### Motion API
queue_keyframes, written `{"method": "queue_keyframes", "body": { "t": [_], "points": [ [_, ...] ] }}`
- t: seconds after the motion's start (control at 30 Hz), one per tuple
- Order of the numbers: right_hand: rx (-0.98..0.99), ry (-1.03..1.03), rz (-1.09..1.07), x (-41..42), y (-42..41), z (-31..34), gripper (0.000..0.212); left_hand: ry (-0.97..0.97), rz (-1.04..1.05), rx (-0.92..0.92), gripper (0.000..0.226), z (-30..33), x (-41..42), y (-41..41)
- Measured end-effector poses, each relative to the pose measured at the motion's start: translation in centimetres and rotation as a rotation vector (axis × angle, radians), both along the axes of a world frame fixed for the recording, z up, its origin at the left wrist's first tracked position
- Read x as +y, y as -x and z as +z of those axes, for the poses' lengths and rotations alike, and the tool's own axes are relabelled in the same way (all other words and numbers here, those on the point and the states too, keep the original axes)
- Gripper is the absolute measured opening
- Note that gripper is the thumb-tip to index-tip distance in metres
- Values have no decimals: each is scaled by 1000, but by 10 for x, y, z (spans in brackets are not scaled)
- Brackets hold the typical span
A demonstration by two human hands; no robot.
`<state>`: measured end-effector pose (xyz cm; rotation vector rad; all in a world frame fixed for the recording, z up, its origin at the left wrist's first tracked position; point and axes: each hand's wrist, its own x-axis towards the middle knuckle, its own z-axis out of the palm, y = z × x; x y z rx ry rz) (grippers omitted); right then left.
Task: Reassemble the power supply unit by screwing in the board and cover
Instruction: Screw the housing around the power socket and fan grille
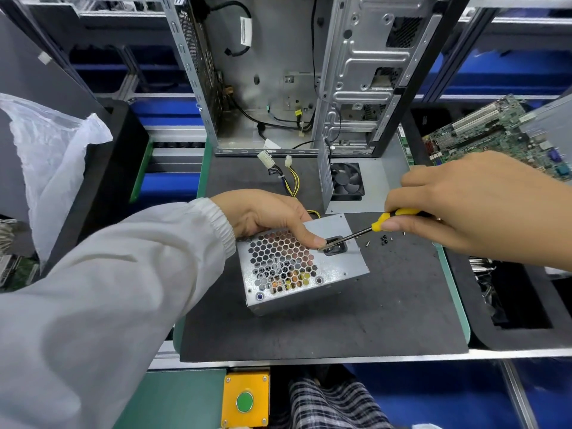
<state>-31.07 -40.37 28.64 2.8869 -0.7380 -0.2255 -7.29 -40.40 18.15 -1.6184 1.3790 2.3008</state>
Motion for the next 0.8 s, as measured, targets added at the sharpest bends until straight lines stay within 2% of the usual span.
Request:
{"method": "queue_keyframes", "body": {
  "t": [0.23,0.43,0.6,0.7,0.8],
  "points": [
    [-26,-53,1,0,5,-3,44,-10,0,0,35,1,-1,0],
    [-17,-70,-17,1,8,-2,51,-8,-2,3,37,0,0,0],
    [118,4,-41,9,3,2,60,-3,-11,2,52,-1,0,0],
    [236,63,-23,18,-11,10,54,4,-19,-5,62,-2,0,-1],
    [316,84,-55,18,-30,28,31,-6,-17,3,53,-2,0,-1]
  ]
}}
